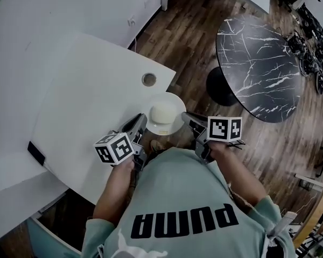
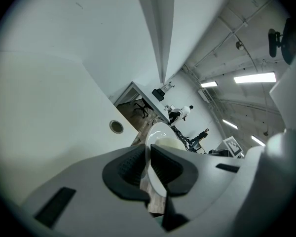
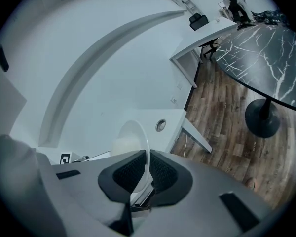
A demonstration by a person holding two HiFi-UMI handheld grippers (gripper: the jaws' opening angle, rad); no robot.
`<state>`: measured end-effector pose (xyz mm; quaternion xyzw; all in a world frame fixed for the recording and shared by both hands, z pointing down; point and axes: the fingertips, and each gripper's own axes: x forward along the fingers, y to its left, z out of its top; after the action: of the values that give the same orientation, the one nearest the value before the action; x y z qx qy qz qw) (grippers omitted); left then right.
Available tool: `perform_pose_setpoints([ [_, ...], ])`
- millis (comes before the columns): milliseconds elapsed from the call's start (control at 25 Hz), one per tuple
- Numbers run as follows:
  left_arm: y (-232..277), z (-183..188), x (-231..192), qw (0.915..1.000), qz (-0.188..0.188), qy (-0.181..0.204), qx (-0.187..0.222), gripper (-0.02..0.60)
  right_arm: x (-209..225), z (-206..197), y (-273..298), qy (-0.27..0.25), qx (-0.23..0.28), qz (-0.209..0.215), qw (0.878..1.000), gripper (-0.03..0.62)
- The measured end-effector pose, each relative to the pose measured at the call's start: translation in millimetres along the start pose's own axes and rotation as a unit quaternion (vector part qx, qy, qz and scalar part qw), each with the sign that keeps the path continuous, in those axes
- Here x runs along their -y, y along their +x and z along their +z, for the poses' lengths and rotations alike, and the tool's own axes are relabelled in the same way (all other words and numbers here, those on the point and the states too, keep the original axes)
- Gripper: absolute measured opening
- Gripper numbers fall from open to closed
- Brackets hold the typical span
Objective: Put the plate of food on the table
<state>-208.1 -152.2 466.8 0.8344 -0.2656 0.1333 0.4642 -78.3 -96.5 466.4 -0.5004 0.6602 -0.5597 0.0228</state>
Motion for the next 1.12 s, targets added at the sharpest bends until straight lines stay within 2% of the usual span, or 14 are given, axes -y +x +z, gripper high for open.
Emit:
perform_pose_setpoints([
  [560,56,-23,64,0.9986,-0.014,0.037,-0.035,0.040,54,15,-67,0.037,0.048,-0.002,0.998,0.035],
  [1120,118,-66,142,0.9949,-0.020,0.069,-0.071,0.040,118,26,-154,0.076,0.098,0.007,0.992,0.034],
])
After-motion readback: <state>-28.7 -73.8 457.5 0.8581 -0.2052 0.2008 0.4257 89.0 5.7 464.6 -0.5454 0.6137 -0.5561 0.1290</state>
